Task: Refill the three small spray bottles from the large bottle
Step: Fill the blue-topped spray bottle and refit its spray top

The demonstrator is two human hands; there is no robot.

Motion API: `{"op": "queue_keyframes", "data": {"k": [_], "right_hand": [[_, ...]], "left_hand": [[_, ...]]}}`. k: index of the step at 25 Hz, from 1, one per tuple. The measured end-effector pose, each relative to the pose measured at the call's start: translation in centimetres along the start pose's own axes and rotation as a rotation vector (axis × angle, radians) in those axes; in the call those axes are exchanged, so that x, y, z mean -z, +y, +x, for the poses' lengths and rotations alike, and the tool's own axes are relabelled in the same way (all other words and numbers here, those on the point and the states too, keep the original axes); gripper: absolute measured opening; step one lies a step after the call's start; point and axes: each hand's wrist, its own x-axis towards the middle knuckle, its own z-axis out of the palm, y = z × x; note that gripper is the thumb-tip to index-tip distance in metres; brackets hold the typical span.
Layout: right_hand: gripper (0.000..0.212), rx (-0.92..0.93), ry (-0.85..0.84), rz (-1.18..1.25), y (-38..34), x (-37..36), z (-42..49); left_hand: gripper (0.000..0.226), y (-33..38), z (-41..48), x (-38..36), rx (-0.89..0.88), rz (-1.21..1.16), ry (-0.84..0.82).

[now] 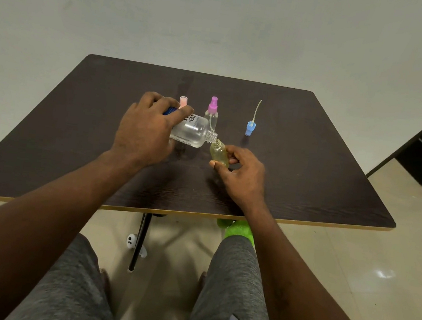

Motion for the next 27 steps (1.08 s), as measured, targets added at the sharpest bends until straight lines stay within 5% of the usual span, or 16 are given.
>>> {"op": "queue_keyframes", "data": {"k": [27], "right_hand": [[0.045,-0.017,0.004,-0.004,-0.36,0.27,-0.05]], "left_hand": [[0.074,0.05,0.47,0.13,-0.022,0.032,0.006]]}}
